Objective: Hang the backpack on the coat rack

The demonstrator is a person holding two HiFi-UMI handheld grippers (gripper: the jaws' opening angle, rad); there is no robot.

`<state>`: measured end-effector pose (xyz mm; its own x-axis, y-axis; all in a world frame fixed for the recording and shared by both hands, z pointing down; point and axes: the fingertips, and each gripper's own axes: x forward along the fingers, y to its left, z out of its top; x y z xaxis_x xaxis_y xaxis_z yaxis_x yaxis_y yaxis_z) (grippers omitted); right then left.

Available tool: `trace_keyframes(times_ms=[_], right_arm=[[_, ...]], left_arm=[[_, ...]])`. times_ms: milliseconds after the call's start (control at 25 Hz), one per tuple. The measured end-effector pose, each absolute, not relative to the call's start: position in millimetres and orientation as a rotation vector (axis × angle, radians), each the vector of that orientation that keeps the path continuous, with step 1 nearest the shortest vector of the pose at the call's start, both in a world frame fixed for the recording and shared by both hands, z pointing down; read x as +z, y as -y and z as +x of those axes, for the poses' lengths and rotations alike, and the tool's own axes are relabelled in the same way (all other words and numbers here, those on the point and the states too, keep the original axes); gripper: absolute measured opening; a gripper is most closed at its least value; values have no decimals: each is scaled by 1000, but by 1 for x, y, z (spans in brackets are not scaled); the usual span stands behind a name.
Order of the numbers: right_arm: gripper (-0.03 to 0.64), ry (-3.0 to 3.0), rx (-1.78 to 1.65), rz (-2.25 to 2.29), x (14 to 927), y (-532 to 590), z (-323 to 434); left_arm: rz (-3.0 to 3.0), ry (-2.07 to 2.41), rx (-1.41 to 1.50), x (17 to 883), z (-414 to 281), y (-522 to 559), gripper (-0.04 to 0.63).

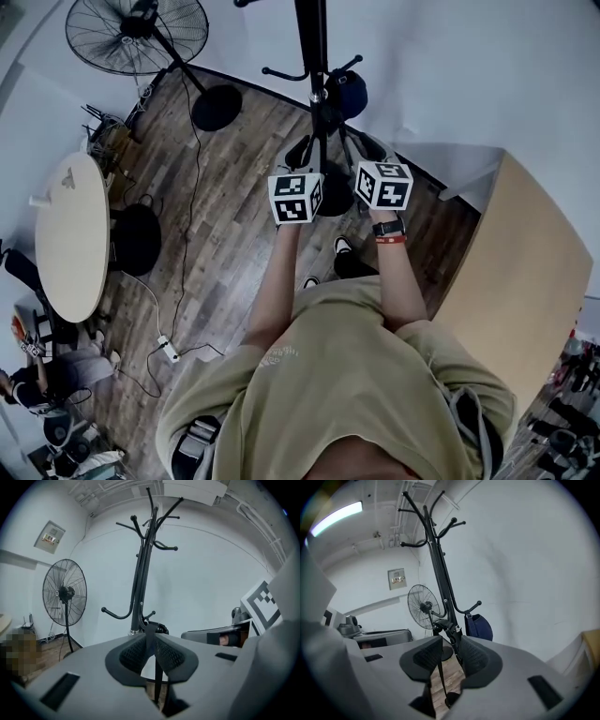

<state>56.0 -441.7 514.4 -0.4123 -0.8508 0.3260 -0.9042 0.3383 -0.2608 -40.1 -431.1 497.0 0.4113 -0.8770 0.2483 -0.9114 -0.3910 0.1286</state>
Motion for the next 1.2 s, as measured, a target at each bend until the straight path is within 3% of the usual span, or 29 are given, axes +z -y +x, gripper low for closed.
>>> trace_keyframes(times_ms=[680,1200], right_arm=[[17,2459,284,1842,465,366,55],[15,2445,236,1865,456,347,61]], left_arm=[[2576,1637,50,455,-67,361,25],[2598,1627,29,445,-75,348,25]])
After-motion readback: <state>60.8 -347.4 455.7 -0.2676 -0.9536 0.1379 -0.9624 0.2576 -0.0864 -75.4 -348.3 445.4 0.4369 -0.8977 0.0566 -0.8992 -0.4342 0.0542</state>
